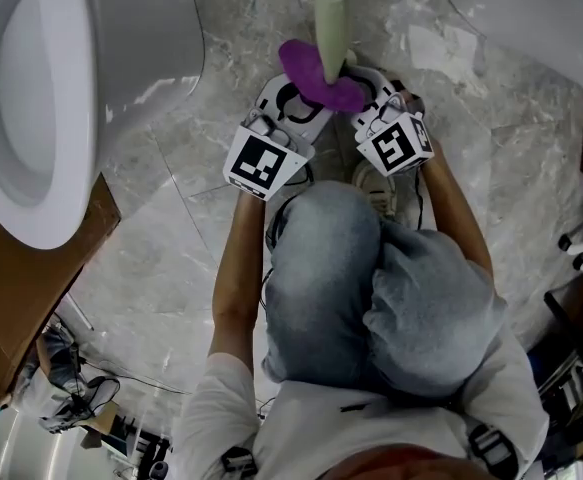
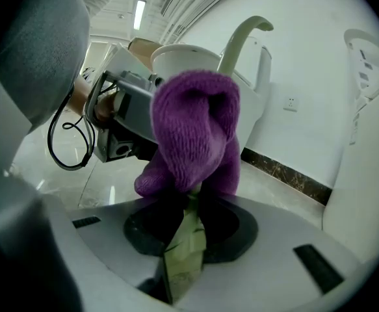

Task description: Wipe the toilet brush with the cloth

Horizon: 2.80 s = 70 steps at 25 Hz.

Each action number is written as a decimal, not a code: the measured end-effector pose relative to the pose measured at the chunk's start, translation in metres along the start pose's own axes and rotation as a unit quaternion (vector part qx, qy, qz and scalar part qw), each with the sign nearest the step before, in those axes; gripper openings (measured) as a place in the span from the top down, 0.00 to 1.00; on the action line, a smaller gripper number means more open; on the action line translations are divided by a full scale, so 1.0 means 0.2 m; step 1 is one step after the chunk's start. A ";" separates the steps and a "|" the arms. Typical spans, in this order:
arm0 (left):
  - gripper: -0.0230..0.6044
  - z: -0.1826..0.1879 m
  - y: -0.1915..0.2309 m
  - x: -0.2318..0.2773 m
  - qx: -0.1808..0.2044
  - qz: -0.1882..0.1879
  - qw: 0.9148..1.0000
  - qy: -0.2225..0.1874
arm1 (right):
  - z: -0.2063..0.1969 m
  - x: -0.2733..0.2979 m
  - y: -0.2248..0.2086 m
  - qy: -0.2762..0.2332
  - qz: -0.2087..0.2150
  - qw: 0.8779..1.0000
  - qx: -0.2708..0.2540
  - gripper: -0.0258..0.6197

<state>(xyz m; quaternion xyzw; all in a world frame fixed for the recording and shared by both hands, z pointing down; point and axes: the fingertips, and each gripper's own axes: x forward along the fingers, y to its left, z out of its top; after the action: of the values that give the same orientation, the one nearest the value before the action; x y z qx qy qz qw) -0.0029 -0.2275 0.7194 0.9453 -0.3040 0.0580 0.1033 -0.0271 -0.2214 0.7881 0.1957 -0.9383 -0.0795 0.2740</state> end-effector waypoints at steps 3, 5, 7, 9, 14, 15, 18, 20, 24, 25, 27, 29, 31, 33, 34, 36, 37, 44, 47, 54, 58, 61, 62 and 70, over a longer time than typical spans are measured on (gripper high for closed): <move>0.76 0.10 -0.01 -0.02 0.001 -0.002 1.000 -0.017 | 0.01 -0.01 0.00 -0.001 -0.001 1.000 -0.002 0.85; 0.77 0.16 -0.02 -0.04 0.004 -0.005 1.000 -0.020 | 0.00 -0.01 0.00 -0.001 -0.001 1.000 -0.002 0.85; 0.77 0.21 -0.02 -0.04 0.003 -0.007 1.000 -0.026 | 0.00 -0.01 0.00 0.000 -0.001 1.000 -0.003 0.85; 0.77 0.28 -0.02 -0.06 -0.003 -0.010 0.999 -0.036 | 0.00 -0.01 0.00 0.000 -0.001 1.000 -0.003 0.85; 0.76 0.45 -0.01 -0.08 -0.008 -0.020 0.998 -0.050 | 0.00 0.00 -0.02 -0.009 -0.012 1.000 -0.006 0.85; 0.76 0.48 -0.01 -0.08 -0.012 -0.023 0.998 -0.052 | 0.01 0.00 -0.02 -0.010 -0.012 1.000 -0.007 0.85; 0.75 0.58 0.00 -0.09 -0.019 -0.030 0.998 -0.054 | 0.01 0.00 -0.02 -0.012 -0.012 1.000 -0.009 0.85; 0.73 0.65 0.01 -0.10 -0.014 -0.031 0.998 -0.056 | -0.02 0.00 -0.01 -0.013 -0.009 1.000 -0.012 0.85; 0.70 0.77 0.03 -0.11 -0.008 -0.031 0.998 -0.062 | -0.03 0.00 0.00 -0.013 -0.008 1.000 -0.012 0.85; 0.70 0.79 0.03 -0.11 -0.011 -0.033 0.997 -0.066 | -0.02 0.00 0.00 -0.014 -0.009 1.000 -0.012 0.85; 0.70 0.83 0.04 -0.11 -0.018 -0.037 0.996 -0.075 | -0.02 0.00 0.00 -0.013 -0.009 1.000 -0.014 0.85; 0.69 0.88 0.06 -0.11 -0.026 -0.040 0.995 -0.086 | -0.02 0.01 -0.01 -0.011 -0.011 1.000 -0.017 0.85; 0.68 0.92 0.08 -0.10 -0.039 -0.039 0.994 -0.095 | -0.02 0.01 -0.01 -0.011 -0.011 1.000 -0.017 0.85; 0.68 0.95 0.09 -0.10 -0.048 -0.037 0.993 -0.099 | -0.02 0.00 -0.01 -0.010 -0.012 1.000 -0.017 0.85; 0.68 0.95 0.09 -0.10 -0.048 -0.038 0.993 -0.101 | -0.02 0.00 -0.01 -0.010 -0.012 1.000 -0.017 0.85; 0.68 0.93 0.08 -0.11 -0.041 -0.041 0.993 -0.104 | -0.01 0.00 -0.01 -0.011 -0.013 1.000 -0.017 0.85; 0.68 0.92 0.07 -0.11 -0.037 -0.041 0.993 -0.103 | -0.01 0.00 -0.02 -0.012 -0.012 1.000 -0.017 0.85; 0.74 0.69 0.02 -0.13 -0.039 -0.048 0.995 -0.077 | -0.02 0.00 -0.01 -0.013 -0.013 1.000 -0.015 0.85; 0.77 0.57 0.00 -0.12 -0.036 -0.047 0.996 -0.060 | -0.03 0.01 0.00 -0.014 -0.012 1.000 -0.016 0.85; 0.78 0.35 -0.01 -0.09 -0.034 -0.051 0.998 -0.033 | -0.04 0.00 -0.01 -0.015 -0.014 1.000 -0.017 0.85; 0.78 0.21 -0.02 -0.07 -0.034 -0.053 0.998 -0.019 | -0.03 0.00 0.00 -0.014 -0.013 1.000 -0.017 0.85; 0.78 0.14 -0.01 -0.06 -0.040 -0.048 0.998 -0.016 | -0.03 0.00 0.00 -0.018 -0.015 1.000 -0.016 0.85; 0.78 0.12 -0.01 -0.05 -0.039 -0.046 0.998 -0.012 | -0.04 0.00 0.00 -0.017 -0.015 1.000 -0.018 0.85; 0.78 -0.14 0.02 -0.02 -0.022 -0.021 0.999 0.043 | -0.02 0.00 0.00 -0.010 -0.014 1.000 -0.016 0.84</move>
<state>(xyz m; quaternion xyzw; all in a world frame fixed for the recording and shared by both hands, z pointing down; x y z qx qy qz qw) -0.0087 -0.2219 0.7461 0.9457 -0.2804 0.0897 0.1382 -0.0250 -0.2204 0.7907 0.2037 -0.9367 -0.0999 0.2666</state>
